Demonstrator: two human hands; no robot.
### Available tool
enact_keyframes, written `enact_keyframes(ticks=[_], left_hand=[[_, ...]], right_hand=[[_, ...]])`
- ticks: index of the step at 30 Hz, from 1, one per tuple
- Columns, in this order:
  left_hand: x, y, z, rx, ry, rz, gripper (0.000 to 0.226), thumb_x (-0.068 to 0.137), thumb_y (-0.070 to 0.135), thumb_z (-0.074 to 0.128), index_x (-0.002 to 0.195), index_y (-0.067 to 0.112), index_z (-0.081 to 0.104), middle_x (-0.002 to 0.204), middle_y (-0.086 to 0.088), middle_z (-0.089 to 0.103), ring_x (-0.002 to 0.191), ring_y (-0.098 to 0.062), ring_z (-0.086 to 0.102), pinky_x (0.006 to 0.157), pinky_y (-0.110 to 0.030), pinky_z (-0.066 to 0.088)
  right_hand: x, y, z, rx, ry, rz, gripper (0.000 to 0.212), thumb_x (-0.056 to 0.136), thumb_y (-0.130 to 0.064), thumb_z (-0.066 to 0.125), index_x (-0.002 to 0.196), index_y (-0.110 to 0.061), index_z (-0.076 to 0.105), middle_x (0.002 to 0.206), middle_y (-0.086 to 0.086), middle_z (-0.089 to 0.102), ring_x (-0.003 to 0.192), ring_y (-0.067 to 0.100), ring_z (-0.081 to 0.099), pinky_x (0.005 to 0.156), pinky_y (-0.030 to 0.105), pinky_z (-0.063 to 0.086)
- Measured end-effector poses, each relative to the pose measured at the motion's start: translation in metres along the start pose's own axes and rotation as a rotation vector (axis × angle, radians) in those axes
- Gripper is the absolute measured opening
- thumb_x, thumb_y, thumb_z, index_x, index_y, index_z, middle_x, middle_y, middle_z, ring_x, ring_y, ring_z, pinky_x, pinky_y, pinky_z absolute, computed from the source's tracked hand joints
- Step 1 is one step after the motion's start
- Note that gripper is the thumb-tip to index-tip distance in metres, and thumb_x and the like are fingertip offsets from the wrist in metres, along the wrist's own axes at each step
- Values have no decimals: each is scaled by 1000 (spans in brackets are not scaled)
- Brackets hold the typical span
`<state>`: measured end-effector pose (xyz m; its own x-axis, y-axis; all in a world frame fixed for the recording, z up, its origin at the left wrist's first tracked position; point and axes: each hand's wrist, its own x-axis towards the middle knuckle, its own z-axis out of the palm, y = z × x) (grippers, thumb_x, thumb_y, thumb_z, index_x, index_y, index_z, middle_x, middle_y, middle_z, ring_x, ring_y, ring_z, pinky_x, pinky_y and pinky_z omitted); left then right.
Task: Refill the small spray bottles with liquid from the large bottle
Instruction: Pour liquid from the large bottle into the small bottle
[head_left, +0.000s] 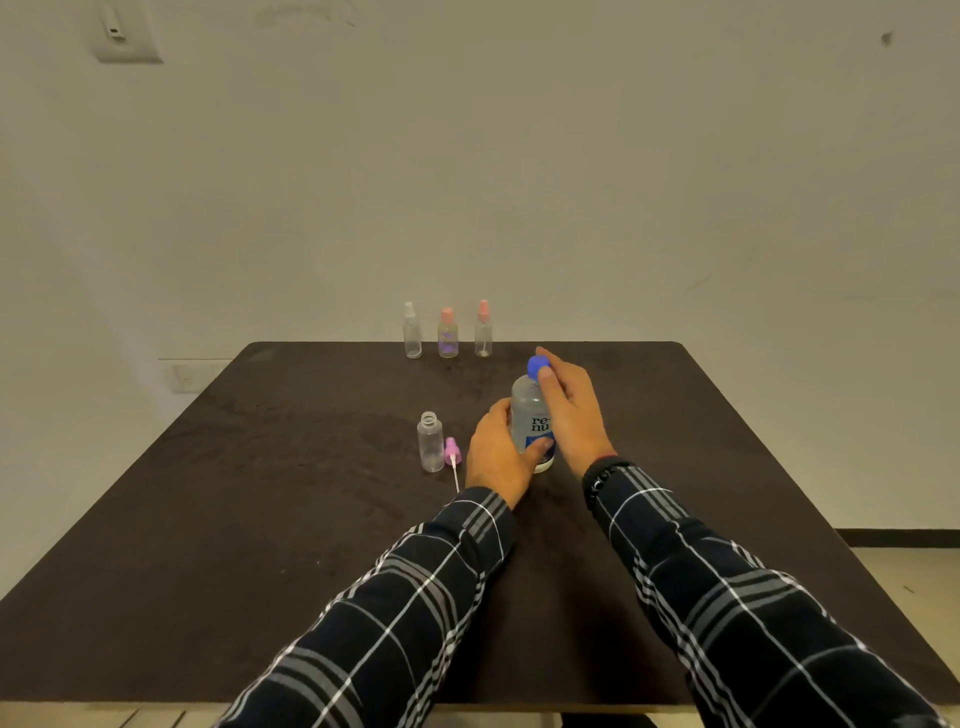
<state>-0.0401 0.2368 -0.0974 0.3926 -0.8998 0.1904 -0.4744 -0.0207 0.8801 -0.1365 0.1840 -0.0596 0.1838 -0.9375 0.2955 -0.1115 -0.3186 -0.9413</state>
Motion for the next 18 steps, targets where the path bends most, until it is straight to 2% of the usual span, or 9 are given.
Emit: enact_keyframes(ticks=[1, 3, 6, 10, 12, 14, 16, 18], left_hand=[[0, 1, 0, 1, -4, -6, 60, 83, 25, 81, 134, 21, 50, 118, 10, 59, 102, -4, 53, 85, -16, 42], [0, 2, -1, 8, -8, -10, 59, 82, 25, 81, 133, 21, 51, 118, 10, 60, 101, -3, 53, 84, -15, 42], [1, 3, -3, 9, -13, -9, 61, 82, 26, 82, 134, 20, 50, 120, 8, 62, 102, -4, 54, 84, -15, 42], [0, 2, -3, 29, -9, -12, 62, 82, 28, 82, 134, 21, 50, 124, 4, 63, 109, -9, 59, 87, -19, 44], [0, 3, -2, 32, -1, -12, 61, 82, 27, 82, 134, 21, 50, 125, 3, 63, 112, -12, 60, 87, -20, 44], [0, 4, -2, 25, -12, -23, 61, 83, 26, 81, 135, 20, 49, 127, 2, 63, 115, -14, 60, 88, -20, 43], [1, 6, -3, 20, -20, -30, 61, 82, 25, 82, 134, 20, 50, 128, 1, 63, 117, -15, 60, 88, -19, 43], [1, 6, -3, 26, -16, -27, 61, 82, 24, 82, 134, 19, 50, 128, 1, 63, 117, -15, 60, 88, -19, 43]], right_hand=[[1, -3, 1, -38, -6, 2, 44, 98, -43, 57, 138, -29, 51, 131, -5, 51, 115, 10, 55, 98, 31, 50], [3, -9, 3, -88, 34, 4, 46, 90, -47, 67, 129, -30, 49, 122, -7, 56, 107, 10, 58, 90, 29, 51], [2, -12, 3, -123, 98, -5, 31, 91, -38, 68, 114, -26, 53, 110, -6, 61, 98, 11, 61, 85, 30, 55], [0, -6, -4, -81, 31, -43, 26, 100, -29, 55, 125, -27, 57, 125, -3, 53, 112, 11, 58, 95, 29, 52], [0, -6, -4, -58, -19, -20, 33, 102, -30, 52, 135, -28, 53, 131, -3, 48, 118, 13, 55, 96, 25, 49], [0, -8, -3, -95, -42, 3, 49, 97, -36, 60, 144, -28, 45, 130, -8, 47, 116, 9, 52, 96, 26, 47], [1, -12, -1, -106, 5, 15, 55, 90, -39, 70, 138, -28, 47, 121, -11, 53, 107, 6, 54, 92, 26, 48], [2, -15, 0, -102, 63, 30, 43, 87, -37, 73, 123, -26, 52, 114, -8, 59, 101, 9, 59, 87, 27, 52]])
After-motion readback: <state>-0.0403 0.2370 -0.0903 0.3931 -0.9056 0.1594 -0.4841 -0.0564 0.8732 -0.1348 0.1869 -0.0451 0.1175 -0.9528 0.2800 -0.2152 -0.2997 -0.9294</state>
